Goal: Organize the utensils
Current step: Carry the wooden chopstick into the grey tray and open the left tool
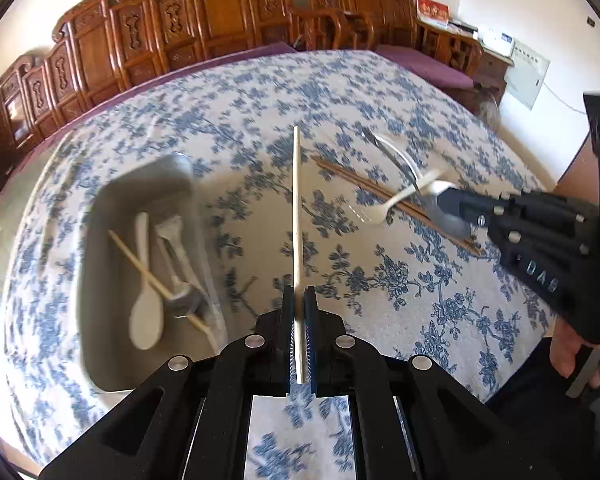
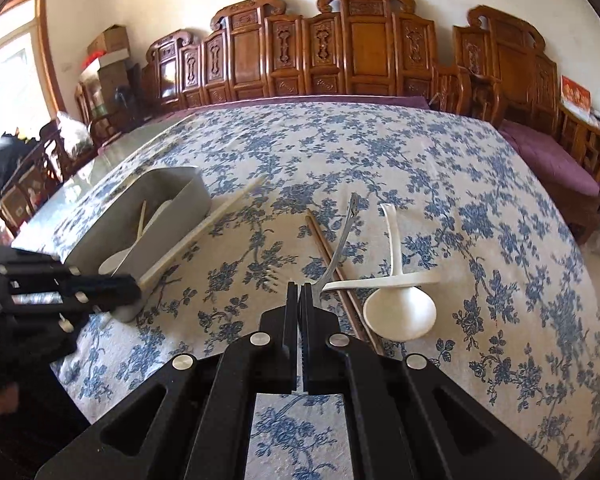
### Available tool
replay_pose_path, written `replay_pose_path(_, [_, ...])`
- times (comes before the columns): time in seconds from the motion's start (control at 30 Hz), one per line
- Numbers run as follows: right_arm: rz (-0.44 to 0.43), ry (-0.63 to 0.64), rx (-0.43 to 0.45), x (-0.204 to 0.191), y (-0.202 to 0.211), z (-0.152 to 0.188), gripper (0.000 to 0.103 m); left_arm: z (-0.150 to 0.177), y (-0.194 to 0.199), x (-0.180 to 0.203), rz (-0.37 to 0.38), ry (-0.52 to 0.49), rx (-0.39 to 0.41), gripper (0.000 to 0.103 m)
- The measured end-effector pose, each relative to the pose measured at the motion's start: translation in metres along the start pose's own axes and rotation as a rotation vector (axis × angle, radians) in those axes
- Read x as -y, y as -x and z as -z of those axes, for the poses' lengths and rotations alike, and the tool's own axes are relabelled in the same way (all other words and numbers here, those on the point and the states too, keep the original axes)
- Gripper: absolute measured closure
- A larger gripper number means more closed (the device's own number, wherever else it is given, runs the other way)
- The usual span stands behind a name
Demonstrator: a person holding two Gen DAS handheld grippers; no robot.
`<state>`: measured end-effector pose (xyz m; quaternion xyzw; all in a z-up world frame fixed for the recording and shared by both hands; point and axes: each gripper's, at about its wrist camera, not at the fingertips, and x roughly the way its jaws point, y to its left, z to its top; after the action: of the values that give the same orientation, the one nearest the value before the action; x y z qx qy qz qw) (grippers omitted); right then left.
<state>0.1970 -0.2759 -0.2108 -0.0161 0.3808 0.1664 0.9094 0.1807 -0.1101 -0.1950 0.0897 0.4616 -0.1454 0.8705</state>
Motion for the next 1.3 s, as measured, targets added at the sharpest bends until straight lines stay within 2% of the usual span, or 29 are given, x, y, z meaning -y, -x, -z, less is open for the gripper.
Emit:
replay_pose_path(0.23, [0.002,0.052,0.021,-0.029,0.023,-0.009,0.101,-0.003,0.036,-0.029,-0.013,0.037,0.048,0.099])
replay_pose_path(0.5, [-0.027,0.099,0.064,-0.06,0.047,-0.034,0.101,0.001,0.05,-0.065,-0.022,0.088,0.057,0.099])
replay_pose_path(0.93, [-0.066,0.126,0.042,-0.092,0.034,-0.043,0.101,0.013,0.006,-0.117,-0.047,0.145,-0.044,0.099])
replay_pose_path(1.3, [-0.09,0.138,0.024,-0.108,0.028,-0.045,0.101,0.013,-0.023,-0.126,-0.023,0.173,-0.114,0.099])
